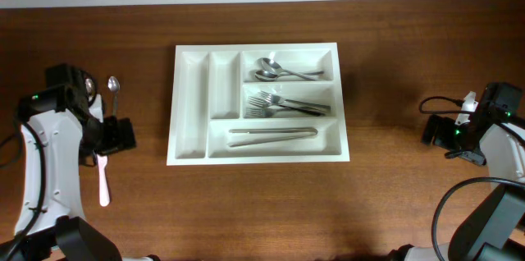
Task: Pack container
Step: 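Move the left gripper left over the pink plastic knife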
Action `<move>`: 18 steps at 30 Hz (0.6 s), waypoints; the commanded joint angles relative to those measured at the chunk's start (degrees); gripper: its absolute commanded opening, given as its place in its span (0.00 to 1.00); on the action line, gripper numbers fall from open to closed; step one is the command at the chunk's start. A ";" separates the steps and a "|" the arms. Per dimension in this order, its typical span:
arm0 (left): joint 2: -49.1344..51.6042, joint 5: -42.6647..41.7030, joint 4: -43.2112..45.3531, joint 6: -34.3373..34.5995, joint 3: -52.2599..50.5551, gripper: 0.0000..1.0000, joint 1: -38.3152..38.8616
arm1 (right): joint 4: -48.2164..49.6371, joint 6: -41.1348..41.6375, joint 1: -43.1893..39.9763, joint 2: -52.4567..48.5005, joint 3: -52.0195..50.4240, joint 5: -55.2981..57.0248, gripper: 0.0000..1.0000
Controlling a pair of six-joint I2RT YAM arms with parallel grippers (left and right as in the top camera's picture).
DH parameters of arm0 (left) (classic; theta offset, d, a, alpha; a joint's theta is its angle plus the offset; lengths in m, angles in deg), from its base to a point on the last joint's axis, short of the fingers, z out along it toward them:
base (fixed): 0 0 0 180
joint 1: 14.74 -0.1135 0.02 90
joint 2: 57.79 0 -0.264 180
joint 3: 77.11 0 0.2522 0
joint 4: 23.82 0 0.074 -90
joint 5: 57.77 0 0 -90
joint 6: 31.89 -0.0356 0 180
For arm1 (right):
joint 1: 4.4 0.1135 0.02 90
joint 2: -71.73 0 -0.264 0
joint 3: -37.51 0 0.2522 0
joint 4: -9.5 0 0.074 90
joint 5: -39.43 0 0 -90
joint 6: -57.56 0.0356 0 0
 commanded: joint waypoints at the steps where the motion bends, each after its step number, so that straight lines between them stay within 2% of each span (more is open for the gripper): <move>1: 0.76 1.60 0.55 -2.27 -0.26 0.99 -0.55 | -0.02 0.68 -0.11 0.96 -0.13 0.50 0.99; 8: 2.03 3.02 3.52 -8.68 -2.05 0.99 -1.77 | -0.02 0.68 -0.11 0.96 -0.13 0.50 0.99; 11: 3.50 5.99 4.63 -9.18 -2.93 0.99 -3.32 | -0.02 0.68 -0.11 0.96 -0.13 0.50 0.99; 18: 7.56 3.58 4.87 -9.35 -2.93 0.99 -6.43 | -0.02 0.68 -0.11 0.96 -0.13 0.50 0.99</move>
